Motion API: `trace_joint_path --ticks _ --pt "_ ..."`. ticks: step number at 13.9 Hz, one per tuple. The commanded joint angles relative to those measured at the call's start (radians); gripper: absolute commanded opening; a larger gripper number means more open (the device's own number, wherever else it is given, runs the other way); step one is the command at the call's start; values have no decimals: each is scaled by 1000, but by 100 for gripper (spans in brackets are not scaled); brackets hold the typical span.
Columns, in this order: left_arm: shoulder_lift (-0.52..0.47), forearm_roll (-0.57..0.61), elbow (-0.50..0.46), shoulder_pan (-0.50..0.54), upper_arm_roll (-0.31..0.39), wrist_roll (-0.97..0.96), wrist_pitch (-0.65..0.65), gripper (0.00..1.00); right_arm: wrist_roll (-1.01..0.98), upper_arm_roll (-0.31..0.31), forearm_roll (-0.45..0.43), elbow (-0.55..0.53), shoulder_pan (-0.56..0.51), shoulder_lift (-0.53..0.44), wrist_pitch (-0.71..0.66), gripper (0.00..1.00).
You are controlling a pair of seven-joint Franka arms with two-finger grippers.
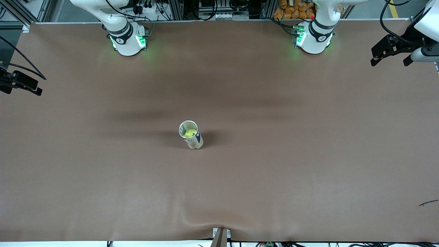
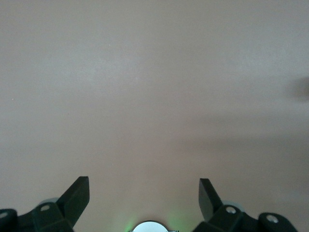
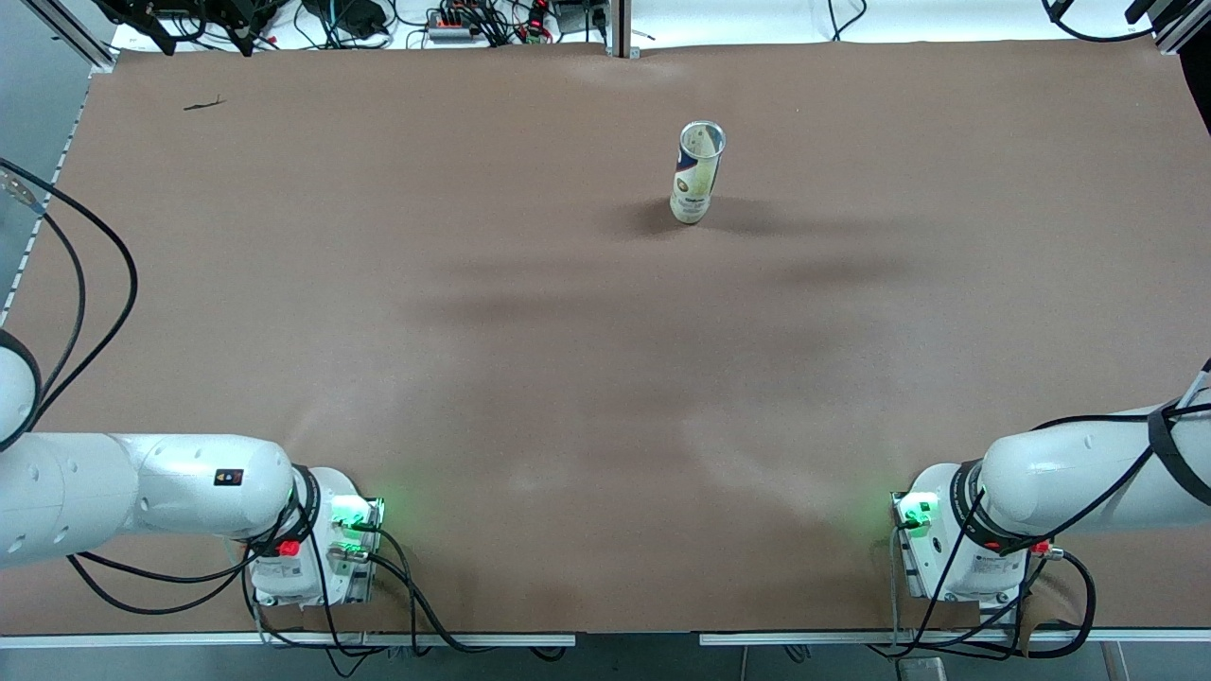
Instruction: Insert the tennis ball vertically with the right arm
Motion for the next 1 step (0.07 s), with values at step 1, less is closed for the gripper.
trace_joint_path --ticks 1 --pt "-2 -3 9 4 -4 15 4 100 2 0 -5 8 5 -2 -9 100"
